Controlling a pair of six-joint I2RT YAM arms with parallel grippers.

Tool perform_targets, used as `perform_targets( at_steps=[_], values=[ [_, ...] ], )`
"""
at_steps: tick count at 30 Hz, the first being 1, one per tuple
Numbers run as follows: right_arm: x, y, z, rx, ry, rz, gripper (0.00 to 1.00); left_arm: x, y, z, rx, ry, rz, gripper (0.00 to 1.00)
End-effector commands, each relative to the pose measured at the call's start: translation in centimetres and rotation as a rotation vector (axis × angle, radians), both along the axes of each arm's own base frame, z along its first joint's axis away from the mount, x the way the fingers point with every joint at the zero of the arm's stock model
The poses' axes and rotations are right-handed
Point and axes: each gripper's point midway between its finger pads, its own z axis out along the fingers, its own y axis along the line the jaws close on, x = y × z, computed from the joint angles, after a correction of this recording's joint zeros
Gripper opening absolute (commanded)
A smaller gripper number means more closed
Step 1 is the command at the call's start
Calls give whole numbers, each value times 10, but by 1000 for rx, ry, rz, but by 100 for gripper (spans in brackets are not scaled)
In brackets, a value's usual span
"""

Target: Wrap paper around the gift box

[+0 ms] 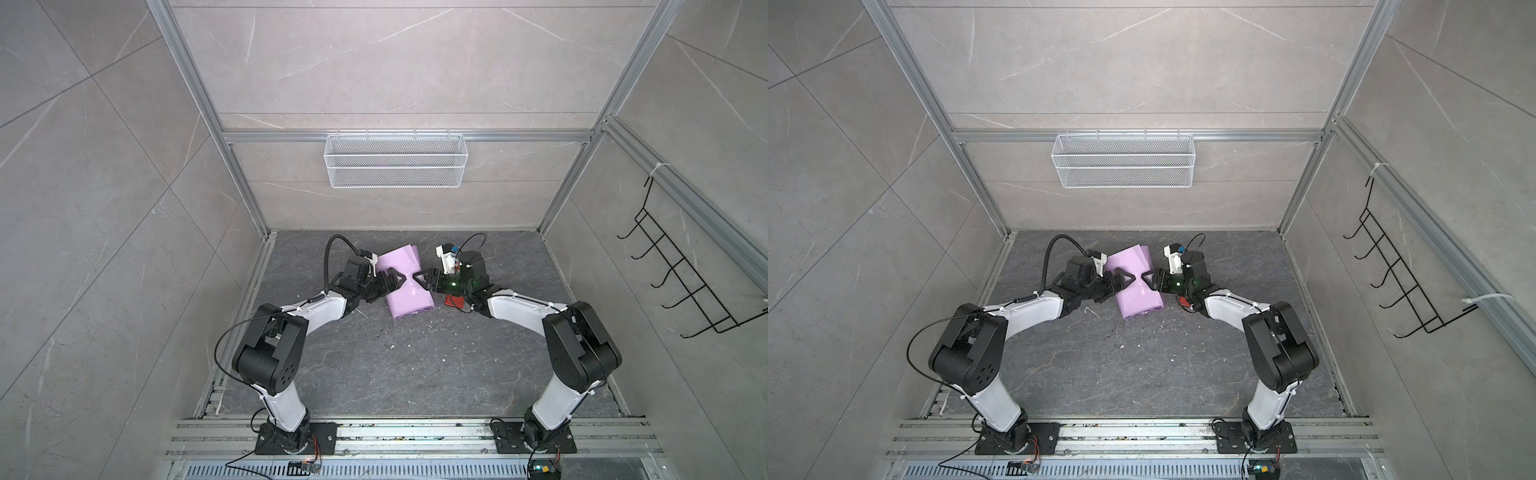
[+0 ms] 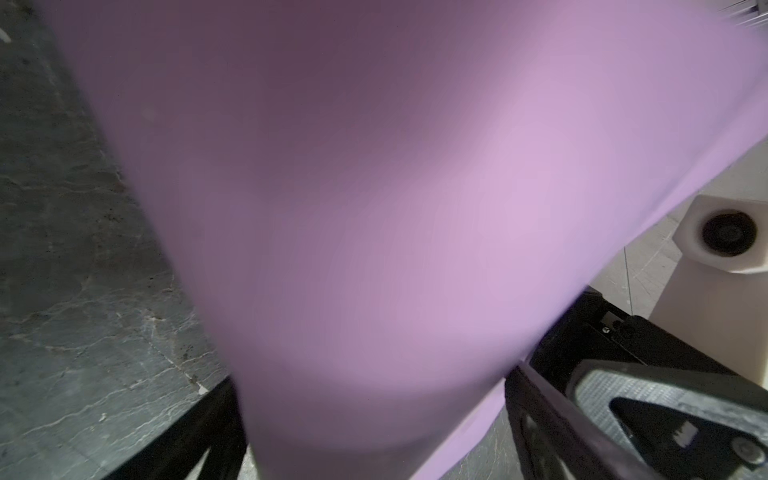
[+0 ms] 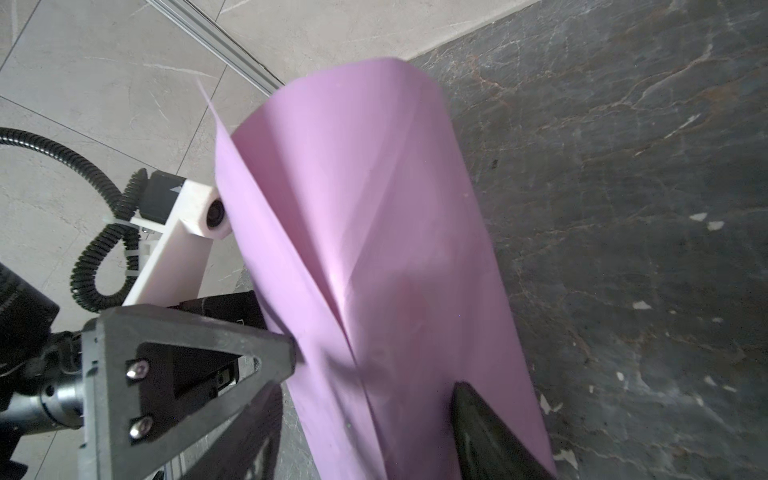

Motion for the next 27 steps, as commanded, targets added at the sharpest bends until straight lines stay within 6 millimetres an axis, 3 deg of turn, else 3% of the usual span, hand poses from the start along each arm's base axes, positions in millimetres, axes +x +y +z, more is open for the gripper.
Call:
perform_targets(
  at_steps=[1,12,27],
  values=[
    [-17,16,13,37,-26,80,66,-5,-20,58,-106,-162,-94,95],
    [-29,10,11,35,-43,76,67,-17,-14,56,-105,-154,-97,95],
    [-58,5,7,30,-77,75,67,-40,-4,52,-119,-137,-90,98]
  ],
)
